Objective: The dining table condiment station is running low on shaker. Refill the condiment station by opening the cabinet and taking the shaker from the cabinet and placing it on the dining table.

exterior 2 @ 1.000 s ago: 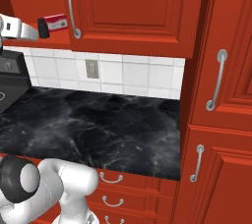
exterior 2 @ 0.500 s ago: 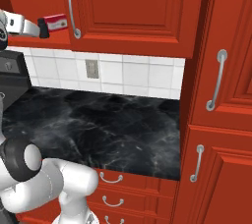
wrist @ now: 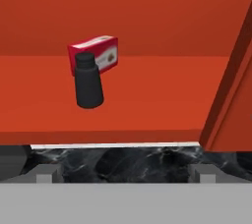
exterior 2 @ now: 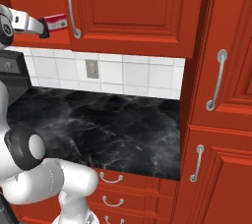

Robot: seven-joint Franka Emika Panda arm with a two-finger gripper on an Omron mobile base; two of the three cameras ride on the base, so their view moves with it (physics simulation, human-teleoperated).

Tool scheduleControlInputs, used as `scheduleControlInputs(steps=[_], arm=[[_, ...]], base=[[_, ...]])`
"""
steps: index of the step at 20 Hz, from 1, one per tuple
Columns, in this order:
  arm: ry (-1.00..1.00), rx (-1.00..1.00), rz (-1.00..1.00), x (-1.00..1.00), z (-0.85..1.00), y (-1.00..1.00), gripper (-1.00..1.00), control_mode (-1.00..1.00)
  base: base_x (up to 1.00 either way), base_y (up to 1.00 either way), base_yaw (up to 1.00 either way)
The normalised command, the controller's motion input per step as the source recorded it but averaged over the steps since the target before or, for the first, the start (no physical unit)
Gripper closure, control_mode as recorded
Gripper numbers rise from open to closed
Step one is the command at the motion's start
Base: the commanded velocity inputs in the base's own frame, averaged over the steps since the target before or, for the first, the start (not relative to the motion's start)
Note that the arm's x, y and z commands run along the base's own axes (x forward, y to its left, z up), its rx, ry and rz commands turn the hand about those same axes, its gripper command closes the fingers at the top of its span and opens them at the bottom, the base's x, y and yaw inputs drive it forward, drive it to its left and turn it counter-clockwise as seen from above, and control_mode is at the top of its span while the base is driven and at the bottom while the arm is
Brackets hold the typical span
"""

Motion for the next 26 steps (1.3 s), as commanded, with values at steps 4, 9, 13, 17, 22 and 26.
scheduleControlInputs(steps=[4,9,13,17,22,26], arm=[[0.00,-0.01,0.00,0.17,-0.05,0.12,-1.00,-1.00],[0.00,-0.03,0.00,0.17,-0.08,0.20,-1.00,-1.00],[0.00,-0.01,0.00,0.21,-0.06,0.16,-1.00,-1.00],[0.00,0.00,0.00,0.23,-0.03,0.03,-1.00,-1.00],[0.00,0.00,0.00,0.22,0.00,0.00,-1.00,-1.00],[0.00,0.00,0.00,0.22,-0.02,0.00,-1.00,-1.00]], base=[[0.00,0.00,0.00],[0.00,0.00,0.00],[0.00,0.00,0.00],[0.00,0.00,0.00],[0.00,0.00,0.00],[0.00,0.00,0.00]])
